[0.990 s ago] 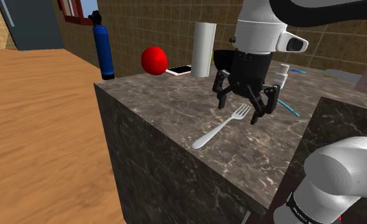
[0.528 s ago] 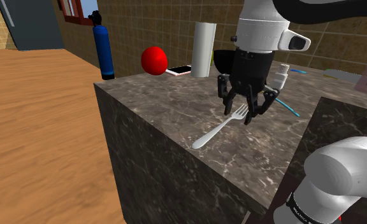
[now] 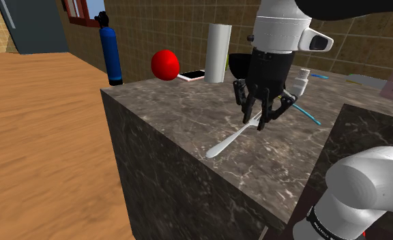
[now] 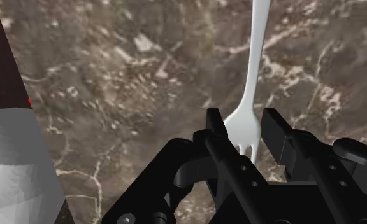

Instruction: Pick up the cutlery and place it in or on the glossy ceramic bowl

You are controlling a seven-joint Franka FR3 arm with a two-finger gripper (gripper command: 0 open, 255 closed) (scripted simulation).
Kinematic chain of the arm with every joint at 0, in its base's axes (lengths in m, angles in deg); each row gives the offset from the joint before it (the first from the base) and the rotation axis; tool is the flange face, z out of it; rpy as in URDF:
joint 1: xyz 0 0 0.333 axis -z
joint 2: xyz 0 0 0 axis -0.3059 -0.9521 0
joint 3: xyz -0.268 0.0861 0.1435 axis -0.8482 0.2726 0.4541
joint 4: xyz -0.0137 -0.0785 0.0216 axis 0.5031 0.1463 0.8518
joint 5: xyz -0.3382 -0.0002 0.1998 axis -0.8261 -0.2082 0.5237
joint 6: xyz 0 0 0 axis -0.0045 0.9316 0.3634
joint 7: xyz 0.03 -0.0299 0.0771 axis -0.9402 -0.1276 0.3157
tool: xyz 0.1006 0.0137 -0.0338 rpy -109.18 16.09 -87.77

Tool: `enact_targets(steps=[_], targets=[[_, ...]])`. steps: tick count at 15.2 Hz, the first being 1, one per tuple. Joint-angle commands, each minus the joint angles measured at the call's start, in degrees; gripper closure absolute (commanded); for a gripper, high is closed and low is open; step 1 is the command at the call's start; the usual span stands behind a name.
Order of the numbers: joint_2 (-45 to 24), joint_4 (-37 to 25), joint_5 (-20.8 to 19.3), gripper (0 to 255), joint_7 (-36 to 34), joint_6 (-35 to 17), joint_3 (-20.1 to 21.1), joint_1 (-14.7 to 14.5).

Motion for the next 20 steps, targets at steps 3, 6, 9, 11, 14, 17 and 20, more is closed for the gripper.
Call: enact_targets(steps=[3, 6, 9, 11, 14, 17, 20], targets=[[-1.34, -3.11, -0.98, 255, -0.15, 1.81, -0.82, 0.70], [-2.40, -5.85, -1.73, 255, -0.31, 3.52, -1.49, 1.15], [-3.54, -8.66, -2.42, 255, -0.50, 5.23, -2.10, 1.60], [-4.35, -10.59, -2.87, 255, -0.63, 6.38, -2.47, 1.90], [-5.63, -13.56, -3.50, 255, -0.86, 8.11, -2.96, 2.34], [-6.99, -16.63, -4.09, 255, -1.11, 9.86, -3.38, 2.79], [-8.43, -19.80, -4.64, 255, -1.39, 11.62, -3.74, 3.24]])
